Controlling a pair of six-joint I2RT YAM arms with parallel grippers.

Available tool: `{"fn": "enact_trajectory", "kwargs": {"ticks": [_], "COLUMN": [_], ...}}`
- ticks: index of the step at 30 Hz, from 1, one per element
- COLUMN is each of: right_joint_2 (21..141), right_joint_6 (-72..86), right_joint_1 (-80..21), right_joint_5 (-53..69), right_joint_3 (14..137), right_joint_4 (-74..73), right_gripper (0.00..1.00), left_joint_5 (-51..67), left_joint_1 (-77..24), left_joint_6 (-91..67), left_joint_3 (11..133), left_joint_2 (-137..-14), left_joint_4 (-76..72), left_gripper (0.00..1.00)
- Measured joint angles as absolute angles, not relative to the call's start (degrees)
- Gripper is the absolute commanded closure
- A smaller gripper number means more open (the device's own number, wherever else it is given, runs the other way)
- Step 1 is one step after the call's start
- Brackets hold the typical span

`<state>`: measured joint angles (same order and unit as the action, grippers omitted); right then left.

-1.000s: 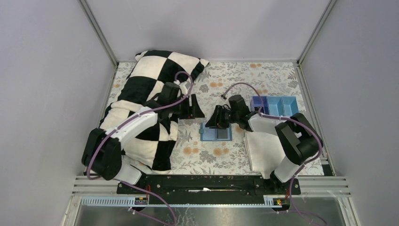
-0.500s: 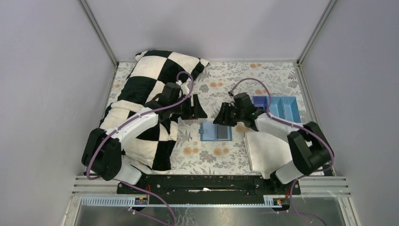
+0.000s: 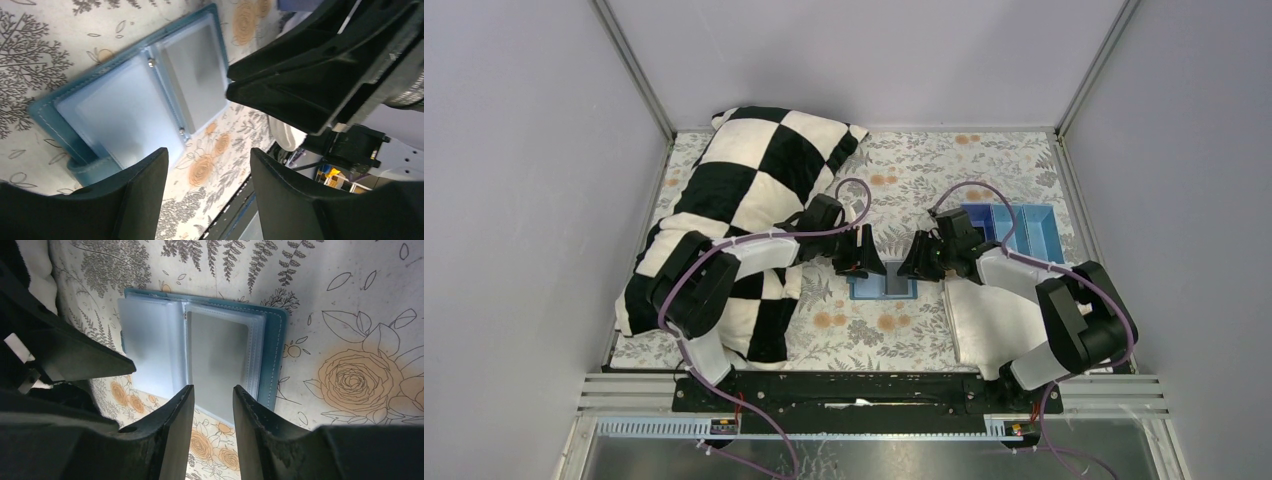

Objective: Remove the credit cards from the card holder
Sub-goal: Remove the credit card from the card holder.

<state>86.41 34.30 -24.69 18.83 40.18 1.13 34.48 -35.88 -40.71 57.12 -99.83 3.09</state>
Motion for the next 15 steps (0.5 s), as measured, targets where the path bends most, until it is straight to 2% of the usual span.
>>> {"fn": "enact_trajectory", "kwargs": {"ticks": [7,15], "right_joint_2": [88.49,89.32], "right_joint_6": [34.33,34.30], "right_joint_1": [-24.69,-24.69], "right_joint_5": [19.00,19.68], "right_joint_3": [39.81,39.68], "right_joint_4": [1.32,3.33], "right_gripper": [0.58,0.58], "left_joint_5": [34.81,35.00], "left_joint_1": [-35.53,-35.48], "left_joint_6": [-38.87,-38.68], "left_joint_3": [57.14,57.14], "left_joint_2": [-105.30,-105.41], "left_joint_4": [4.21,4.14], "left_gripper": [0.35,0.35]}}
